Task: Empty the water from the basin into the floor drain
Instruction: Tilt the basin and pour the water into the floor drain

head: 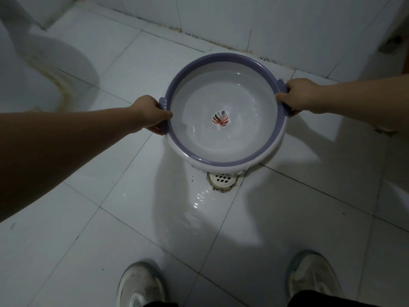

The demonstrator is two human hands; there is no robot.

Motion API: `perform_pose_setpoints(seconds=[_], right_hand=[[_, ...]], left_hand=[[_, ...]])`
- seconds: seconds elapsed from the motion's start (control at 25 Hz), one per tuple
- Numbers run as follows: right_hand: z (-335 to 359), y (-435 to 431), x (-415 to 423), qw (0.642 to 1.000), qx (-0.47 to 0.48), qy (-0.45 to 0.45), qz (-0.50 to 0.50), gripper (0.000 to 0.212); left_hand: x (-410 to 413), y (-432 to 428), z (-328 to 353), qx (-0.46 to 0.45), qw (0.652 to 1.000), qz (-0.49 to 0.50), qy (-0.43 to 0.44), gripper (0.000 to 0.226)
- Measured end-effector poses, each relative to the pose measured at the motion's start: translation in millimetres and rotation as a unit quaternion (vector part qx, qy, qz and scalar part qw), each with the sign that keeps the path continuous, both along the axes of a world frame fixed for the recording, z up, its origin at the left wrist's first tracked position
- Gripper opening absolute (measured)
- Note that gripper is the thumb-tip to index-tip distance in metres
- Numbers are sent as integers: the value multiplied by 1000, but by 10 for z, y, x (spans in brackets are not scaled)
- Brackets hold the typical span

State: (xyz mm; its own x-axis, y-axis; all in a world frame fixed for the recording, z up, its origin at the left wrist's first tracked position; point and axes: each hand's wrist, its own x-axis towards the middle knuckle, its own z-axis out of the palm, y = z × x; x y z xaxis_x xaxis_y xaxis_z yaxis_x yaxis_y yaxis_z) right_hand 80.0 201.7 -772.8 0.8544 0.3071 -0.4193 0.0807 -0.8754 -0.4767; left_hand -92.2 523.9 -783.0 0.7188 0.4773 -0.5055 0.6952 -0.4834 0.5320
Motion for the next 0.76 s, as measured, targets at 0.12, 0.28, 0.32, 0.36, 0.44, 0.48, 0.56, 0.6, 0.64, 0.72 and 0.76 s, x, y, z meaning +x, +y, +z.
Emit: perform_pose_setpoints(seconds=[0.12, 0.28, 0.32, 0.36, 0.44, 0.48, 0.56, 0.6, 0.64, 0.72, 0.76], right_hand=[[-4, 1, 2, 1000, -4, -1, 1, 35], [-8, -3, -3, 1000, -9, -3, 3, 35], [-9, -1, -5, 1000, -11, -3, 5, 36], [-8, 1, -6, 1000, -13, -4, 7, 36], [-15, -2, -13, 1000, -14, -3, 7, 36], [-19, -8, -11, 1000, -15, -3, 7, 35], [-30, -13, -10, 1000, -18, -4, 8, 35], [-29, -16, -10, 1000, -20, -4, 8, 34], [-25, -15, -11, 1000, -20, -5, 9, 34], [-16, -12, -9, 1000, -21, -9, 13, 33], [-11, -9, -9, 1000, -23, -11, 15, 33]], left_hand=[[7, 7, -5, 0, 1000, 0, 1, 28], [8, 11, -2, 4, 1000, -3, 4, 28], [7, 11, -1, 4, 1000, -3, 5, 29], [6, 10, 1, 2, 1000, -3, 7, 29], [-1, 0, 1, -6, 1000, 0, 10, 30], [0, -8, 0, -9, 1000, 1, 11, 30], [-6, -22, -2, -11, 1000, 1, 12, 30], [-8, -29, -2, -11, 1000, 1, 13, 29], [-6, -31, 2, -11, 1000, 2, 14, 29], [-5, -31, 10, -11, 1000, 3, 14, 28], [-5, -27, 15, -12, 1000, 3, 14, 28]])
